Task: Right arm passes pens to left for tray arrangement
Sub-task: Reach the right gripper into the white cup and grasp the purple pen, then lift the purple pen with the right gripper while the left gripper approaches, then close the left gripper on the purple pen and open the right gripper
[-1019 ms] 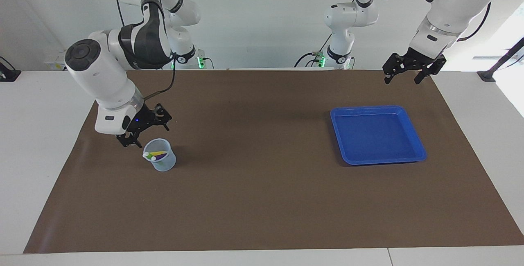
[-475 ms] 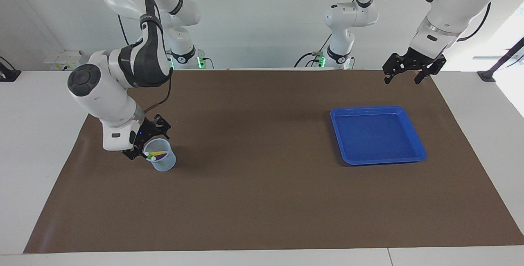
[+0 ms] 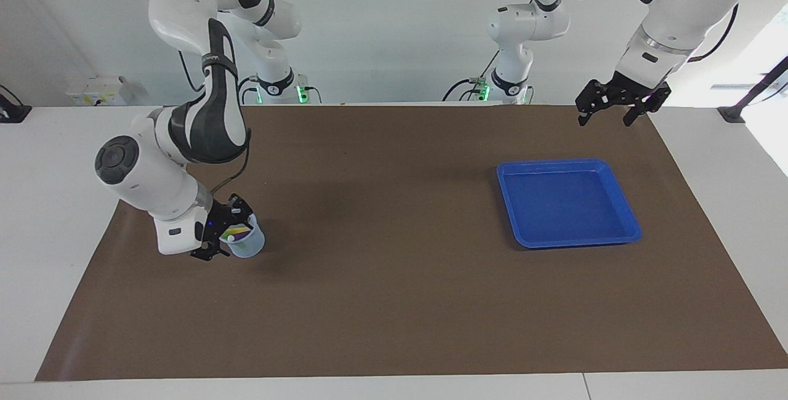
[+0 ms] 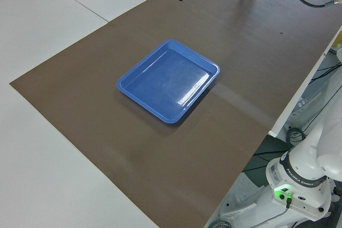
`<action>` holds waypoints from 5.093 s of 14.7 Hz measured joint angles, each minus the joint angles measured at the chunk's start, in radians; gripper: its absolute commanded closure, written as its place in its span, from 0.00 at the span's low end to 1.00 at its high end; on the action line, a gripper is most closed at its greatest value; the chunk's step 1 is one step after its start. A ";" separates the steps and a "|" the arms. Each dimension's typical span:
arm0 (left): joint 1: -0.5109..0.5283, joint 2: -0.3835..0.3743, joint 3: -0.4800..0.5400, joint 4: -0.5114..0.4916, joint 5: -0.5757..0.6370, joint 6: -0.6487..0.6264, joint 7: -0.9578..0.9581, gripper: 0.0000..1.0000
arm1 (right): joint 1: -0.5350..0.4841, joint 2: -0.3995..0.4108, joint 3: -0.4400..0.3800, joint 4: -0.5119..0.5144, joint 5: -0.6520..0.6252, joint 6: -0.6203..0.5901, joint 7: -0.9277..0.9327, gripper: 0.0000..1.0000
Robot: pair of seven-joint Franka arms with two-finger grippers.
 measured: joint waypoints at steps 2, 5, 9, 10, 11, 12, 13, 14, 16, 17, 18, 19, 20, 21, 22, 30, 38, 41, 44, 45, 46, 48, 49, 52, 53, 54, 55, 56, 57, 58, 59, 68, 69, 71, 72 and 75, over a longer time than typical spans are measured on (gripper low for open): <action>0.000 0.000 0.000 0.000 0.000 -0.003 0.000 0.00 | -0.001 0.000 -0.001 -0.008 0.000 0.000 -0.007 0.25; 0.000 0.000 0.000 0.000 0.000 -0.004 0.000 0.00 | -0.006 0.000 -0.002 -0.015 0.000 0.000 -0.013 0.33; 0.000 -0.001 0.000 0.000 0.000 -0.006 0.000 0.00 | -0.011 0.000 -0.003 -0.018 0.000 -0.001 -0.014 0.66; 0.000 -0.001 0.000 0.000 0.000 -0.006 0.000 0.00 | -0.011 -0.001 -0.003 -0.018 0.000 -0.001 -0.014 0.72; 0.000 -0.001 0.000 0.000 0.000 -0.006 -0.001 0.00 | -0.011 -0.002 -0.003 -0.018 0.000 -0.002 -0.014 0.75; 0.000 -0.001 0.000 -0.001 -0.001 -0.006 -0.001 0.00 | -0.011 -0.004 -0.003 -0.018 0.000 -0.002 -0.014 0.82; 0.000 -0.001 0.000 -0.002 -0.001 -0.006 -0.001 0.00 | -0.011 -0.006 -0.003 -0.018 0.000 -0.002 -0.014 0.88; 0.000 -0.001 0.000 -0.004 -0.002 -0.006 -0.002 0.00 | -0.011 -0.009 -0.003 -0.018 0.001 -0.004 -0.014 0.95; 0.000 -0.002 0.000 -0.006 -0.005 -0.007 -0.007 0.00 | -0.010 -0.013 -0.003 -0.020 0.002 -0.008 -0.014 1.00; 0.000 -0.003 0.000 -0.006 -0.015 -0.007 -0.019 0.00 | -0.010 -0.013 -0.004 -0.023 0.002 -0.008 -0.014 1.00; 0.000 -0.003 0.000 -0.007 -0.030 -0.007 -0.041 0.00 | -0.010 -0.013 -0.004 -0.025 0.002 -0.008 -0.014 1.00; 0.000 -0.004 0.000 -0.007 -0.046 -0.007 -0.069 0.00 | -0.010 -0.013 -0.004 -0.025 0.002 -0.008 -0.014 1.00; 0.000 -0.004 0.000 -0.007 -0.058 -0.007 -0.099 0.00 | -0.010 -0.015 -0.004 -0.025 0.002 -0.008 -0.014 1.00; 0.000 -0.005 0.000 -0.007 -0.063 -0.007 -0.119 0.00 | -0.010 -0.020 -0.004 -0.025 0.002 -0.008 -0.014 1.00; 0.000 -0.005 0.000 -0.007 -0.068 -0.007 -0.132 0.00 | -0.010 -0.032 -0.004 -0.025 0.002 -0.008 -0.010 1.00; 0.001 -0.005 0.001 -0.007 -0.221 -0.007 -0.410 0.00 | -0.003 -0.270 0.042 -0.026 0.035 -0.072 0.508 1.00; -0.012 -0.005 -0.007 -0.009 -0.451 0.113 -1.196 0.00 | 0.010 -0.288 0.167 -0.040 0.236 0.037 1.338 1.00; -0.077 -0.005 -0.010 -0.013 -0.455 0.188 -1.529 0.00 | 0.019 -0.286 0.214 -0.044 0.371 0.104 1.544 1.00; -0.133 -0.004 -0.013 -0.031 -0.455 0.311 -1.821 0.00 | 0.021 -0.285 0.274 -0.044 0.413 0.174 1.696 1.00; -0.146 -0.004 -0.013 -0.042 -0.455 0.355 -1.874 0.00 | 0.028 -0.285 0.295 -0.044 0.413 0.198 1.753 1.00; -0.162 -0.004 -0.014 -0.054 -0.456 0.400 -1.905 0.00 | 0.042 -0.285 0.308 -0.044 0.413 0.213 1.805 1.00; -0.208 -0.004 -0.014 -0.075 -0.454 0.474 -1.942 0.00 | 0.067 -0.285 0.330 -0.044 0.413 0.226 1.882 1.00; -0.235 -0.004 -0.015 -0.081 -0.436 0.493 -1.958 0.00 | 0.072 -0.285 0.346 -0.044 0.413 0.228 1.909 1.00; -0.326 -0.005 -0.018 -0.084 -0.248 0.517 -2.112 0.00 | 0.074 -0.285 0.393 -0.044 0.404 0.233 1.985 1.00; -0.347 -0.005 -0.019 -0.084 -0.213 0.528 -2.156 0.00 | 0.074 -0.285 0.407 -0.044 0.394 0.236 2.007 1.00; -0.363 -0.005 -0.019 -0.085 -0.196 0.535 -2.182 0.00 | 0.074 -0.285 0.421 -0.044 0.382 0.237 2.027 1.00; -0.374 -0.005 -0.019 -0.086 -0.190 0.537 -2.203 0.00 | 0.074 -0.285 0.434 -0.044 0.366 0.238 2.046 1.00; -0.379 -0.005 -0.019 -0.088 -0.188 0.537 -2.219 0.00 | 0.075 -0.285 0.442 -0.044 0.358 0.238 2.057 1.00; -0.382 -0.005 -0.019 -0.092 -0.186 0.536 -2.234 0.00 | 0.076 -0.285 0.446 -0.044 0.355 0.238 2.061 1.00; -0.388 -0.004 -0.019 -0.097 -0.186 0.534 -2.242 0.00 | 0.078 -0.285 0.447 -0.044 0.354 0.237 2.061 1.00; -0.397 -0.003 -0.019 -0.105 -0.185 0.533 -2.252 0.00 | 0.078 -0.285 0.447 -0.044 0.354 0.237 2.061 1.00; -0.422 -0.001 -0.020 -0.154 -0.183 0.536 -2.270 0.18 | 0.078 -0.285 0.447 -0.045 0.353 0.237 2.061 1.00; -0.422 -0.001 -0.020 -0.154 -0.183 0.536 -2.270 0.19 | 0.078 -0.285 0.447 -0.045 0.350 0.237 2.061 1.00; -0.422 -0.003 -0.020 -0.154 -0.182 0.536 -2.270 0.23 | 0.078 -0.285 0.447 -0.046 0.335 0.237 2.061 1.00; -0.422 -0.006 -0.020 -0.152 -0.182 0.536 -2.270 0.23 | 0.078 -0.285 0.447 -0.046 0.331 0.237 2.061 1.00; -0.422 -0.012 -0.020 -0.151 -0.182 0.536 -2.270 0.27 | 0.078 -0.285 0.447 -0.046 0.329 0.237 2.061 1.00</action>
